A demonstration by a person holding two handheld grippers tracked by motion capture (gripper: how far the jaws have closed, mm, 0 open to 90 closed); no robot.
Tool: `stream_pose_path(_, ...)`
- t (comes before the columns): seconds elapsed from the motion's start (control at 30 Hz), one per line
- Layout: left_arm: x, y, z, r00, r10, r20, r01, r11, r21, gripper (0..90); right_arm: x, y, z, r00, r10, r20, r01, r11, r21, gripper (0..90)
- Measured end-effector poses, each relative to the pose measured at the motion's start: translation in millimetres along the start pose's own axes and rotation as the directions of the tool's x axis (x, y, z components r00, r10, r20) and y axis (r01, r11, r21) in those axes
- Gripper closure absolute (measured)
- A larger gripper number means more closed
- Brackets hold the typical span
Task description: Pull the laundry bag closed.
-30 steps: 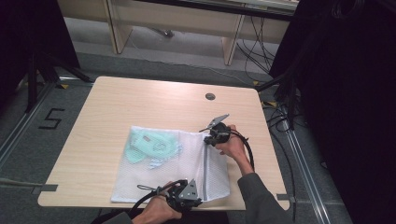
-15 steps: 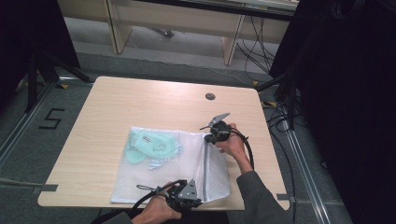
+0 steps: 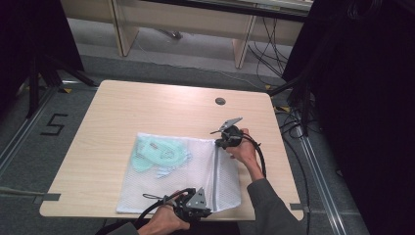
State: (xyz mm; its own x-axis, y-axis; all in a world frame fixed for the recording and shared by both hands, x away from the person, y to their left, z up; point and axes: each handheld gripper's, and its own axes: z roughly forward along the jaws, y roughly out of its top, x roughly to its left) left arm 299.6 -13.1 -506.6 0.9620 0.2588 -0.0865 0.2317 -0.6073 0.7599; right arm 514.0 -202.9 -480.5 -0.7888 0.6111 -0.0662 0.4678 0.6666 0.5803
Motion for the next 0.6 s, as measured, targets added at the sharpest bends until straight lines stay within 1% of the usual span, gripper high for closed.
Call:
stream_pose_path(0.03,0.4,0.1,-0.2,1.0000,0.001,-0.001,-0.001,1.0000,0.000,89.4,-2.0,0.7,1.6,0.9998,-0.019,-0.004,0.019,1.000,-0.014,86.7)
stream_pose_path(0.07,0.6,0.0,-0.2,1.0000,0.004,0.000,-0.004,1.0000,0.005,89.4,-2.0,0.7,1.6,0.9998,-0.019,-0.004,0.019,1.000,-0.014,86.7)
stream_pose_path(0.1,0.7,-0.5,0.1,1.0000,-0.001,-0.004,0.001,1.0000,0.002,89.4,-0.1,0.5,1.6,1.0000,0.003,0.002,-0.003,1.000,-0.012,86.7)
stream_pose_path(0.13,0.7,-0.7,0.6,1.0000,-0.001,-0.004,0.001,1.0000,0.002,89.4,-0.9,0.6,1.9,0.9999,-0.009,0.012,0.009,1.000,-0.015,86.6)
stream_pose_path(0.17,1.1,-0.9,1.5,1.0000,-0.004,-0.004,0.003,1.0000,-0.005,89.4,-1.2,0.6,2.2,0.9998,-0.010,0.015,0.011,1.000,-0.020,86.7)
stream_pose_path(0.2,1.3,-0.7,0.9,0.9999,0.000,-0.011,0.000,1.0000,0.001,89.4,-1.3,1.2,1.5,0.9996,-0.020,0.021,0.021,1.000,-0.009,86.7)
stream_pose_path(0.23,1.6,-0.9,0.9,0.9999,0.004,-0.013,-0.004,1.0000,0.005,89.3,0.0,1.2,2.9,0.9992,-0.005,0.040,0.006,1.000,-0.020,86.6)
stream_pose_path(0.27,3.0,-1.0,0.0,0.9997,0.018,-0.018,-0.018,0.9997,0.018,89.3,-0.3,1.4,2.5,0.9994,-0.003,0.034,0.003,1.000,-0.024,86.6)
stream_pose_path(0.3,3.3,-1.3,0.3,0.9999,0.005,-0.017,-0.005,1.0000,0.008,89.2,-0.8,1.1,1.9,0.9997,-0.002,0.024,0.003,1.000,-0.025,86.6)
stream_pose_path(0.33,4.5,-1.3,-0.3,0.9998,0.003,-0.019,-0.003,1.0000,0.008,89.2,-1.0,1.0,2.3,0.9997,0.002,0.024,-0.001,1.000,-0.026,86.6)
stream_pose_path(0.37,5.2,-1.3,-0.4,0.9998,-0.005,-0.021,0.005,1.0000,0.003,89.2,-0.9,1.1,3.0,0.9992,0.012,0.037,-0.011,1.000,-0.018,86.6)
stream_pose_path(0.4,6.3,-1.0,-1.7,0.9997,0.002,-0.024,-0.001,0.9999,0.013,89.2,-2.2,1.1,3.6,0.9994,0.001,0.033,-0.001,1.000,-0.023,86.6)
stream_pose_path(0.43,6.6,-1.0,-1.4,0.9997,-0.003,-0.025,0.003,0.9999,0.010,89.1,-3.2,1.3,4.5,0.9995,-0.017,0.027,0.018,0.999,-0.032,86.6)
stream_pose_path(0.47,7.1,-1.1,-1.2,0.9996,-0.002,-0.027,0.002,0.9999,0.011,89.1,-1.5,1.1,3.6,0.9996,0.010,0.027,-0.009,1.000,-0.022,86.6)
stream_pose_path(0.5,7.2,-1.2,-0.7,0.9996,-0.004,-0.029,0.005,0.9999,0.012,89.0,-2.8,1.6,3.8,0.9990,-0.007,0.044,0.008,1.000,-0.018,86.6)
stream_pose_path(0.53,7.0,-1.1,0.0,0.9996,-0.002,-0.029,0.003,0.9999,0.014,89.0,-1.6,1.5,6.0,0.9990,0.001,0.045,0.000,1.000,-0.026,86.5)
stream_pose_path(0.6,6.8,-1.2,1.6,0.9994,0.003,-0.034,-0.002,0.9998,0.019,88.9,-0.7,2.3,5.9,0.9990,-0.004,0.045,0.006,1.000,-0.029,86.5)
